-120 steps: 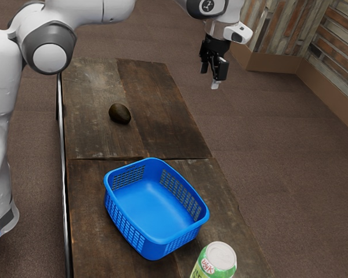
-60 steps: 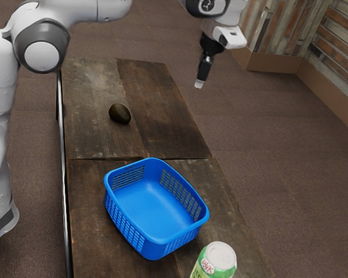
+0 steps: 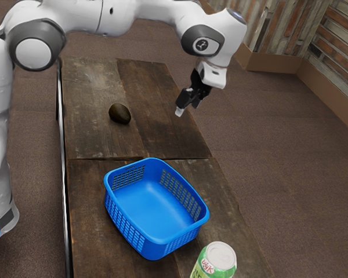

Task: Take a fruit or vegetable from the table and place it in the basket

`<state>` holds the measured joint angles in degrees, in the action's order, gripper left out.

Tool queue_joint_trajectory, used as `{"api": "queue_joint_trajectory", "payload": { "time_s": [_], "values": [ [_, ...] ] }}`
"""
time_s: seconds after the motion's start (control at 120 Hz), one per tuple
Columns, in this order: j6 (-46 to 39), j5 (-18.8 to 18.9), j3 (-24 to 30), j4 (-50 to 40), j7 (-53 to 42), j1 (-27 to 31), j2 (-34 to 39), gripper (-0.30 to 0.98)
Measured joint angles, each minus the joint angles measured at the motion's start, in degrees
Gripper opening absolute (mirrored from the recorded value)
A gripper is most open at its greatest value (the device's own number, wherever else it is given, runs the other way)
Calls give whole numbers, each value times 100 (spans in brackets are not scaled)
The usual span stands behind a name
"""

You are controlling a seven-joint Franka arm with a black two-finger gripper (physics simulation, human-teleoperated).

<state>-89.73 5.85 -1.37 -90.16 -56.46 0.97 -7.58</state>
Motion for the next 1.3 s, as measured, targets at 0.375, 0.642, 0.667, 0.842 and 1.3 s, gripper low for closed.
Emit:
{"api": "queue_joint_trajectory", "payload": {
  "time_s": [0.375,0.642,0.667,0.842,1.3],
  "values": [
    [-1160,-157,-733,-1291,-789,-176,491,69],
    [-1159,-178,-1241,-2148,-1001,80,1395,69],
    [-1146,-179,-1268,-2246,-999,57,1465,69],
    [-1147,-165,-1312,-2949,-970,11,2098,69],
    [-1097,206,-1310,-3693,-157,9,2953,69]
  ]
}}
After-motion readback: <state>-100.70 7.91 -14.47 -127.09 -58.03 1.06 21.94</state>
